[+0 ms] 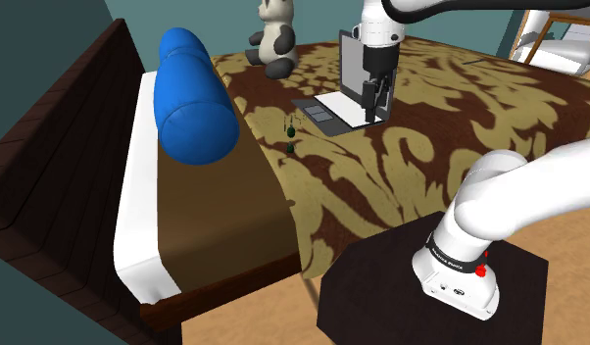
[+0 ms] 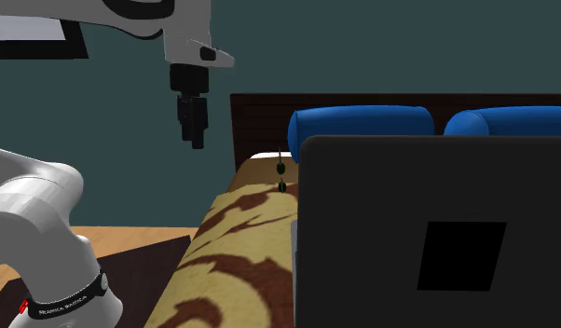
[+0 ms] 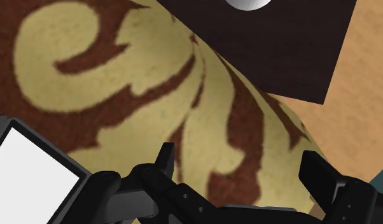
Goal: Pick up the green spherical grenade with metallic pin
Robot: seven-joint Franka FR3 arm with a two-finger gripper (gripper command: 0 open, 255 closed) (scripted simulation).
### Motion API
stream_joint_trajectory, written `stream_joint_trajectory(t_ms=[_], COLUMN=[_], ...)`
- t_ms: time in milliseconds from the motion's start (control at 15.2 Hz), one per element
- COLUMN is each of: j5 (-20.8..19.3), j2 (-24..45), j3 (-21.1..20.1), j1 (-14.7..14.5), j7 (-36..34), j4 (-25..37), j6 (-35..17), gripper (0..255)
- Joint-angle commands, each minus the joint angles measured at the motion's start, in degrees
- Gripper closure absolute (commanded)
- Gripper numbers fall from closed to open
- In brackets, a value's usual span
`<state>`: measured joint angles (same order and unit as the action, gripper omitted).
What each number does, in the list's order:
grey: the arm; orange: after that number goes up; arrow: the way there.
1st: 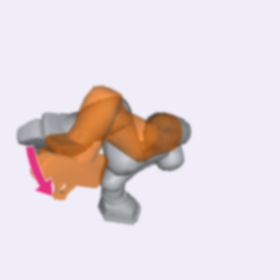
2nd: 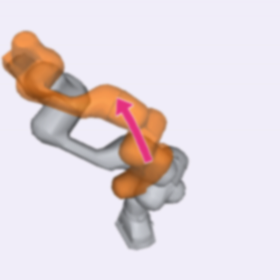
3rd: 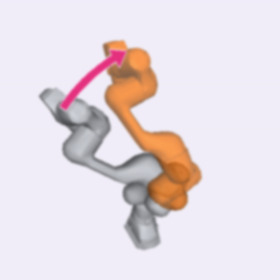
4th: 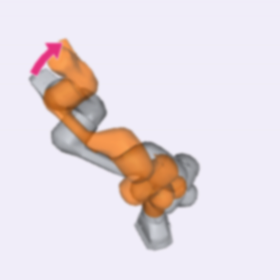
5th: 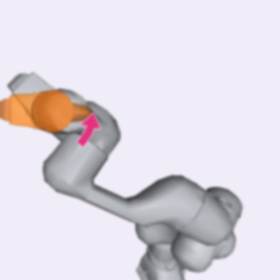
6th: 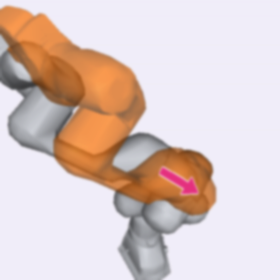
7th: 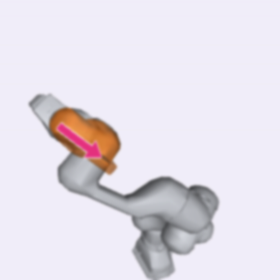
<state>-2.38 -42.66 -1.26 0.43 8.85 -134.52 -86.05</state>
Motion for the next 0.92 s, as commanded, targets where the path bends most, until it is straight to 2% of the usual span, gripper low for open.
stream_joint_trajectory(t_ms=[0,396,858], j5=[0.0,-4.28,-7.44], j2=[0.0,13.68,28.59], j3=[0.0,2.13,2.25], j1=[0.0,-3.61,-7.25], j7=[0.0,13.97,28.93], j4=[0.0,7.76,18.58], j6=[0.0,-5.69,-10.18], gripper=[0,0,0])
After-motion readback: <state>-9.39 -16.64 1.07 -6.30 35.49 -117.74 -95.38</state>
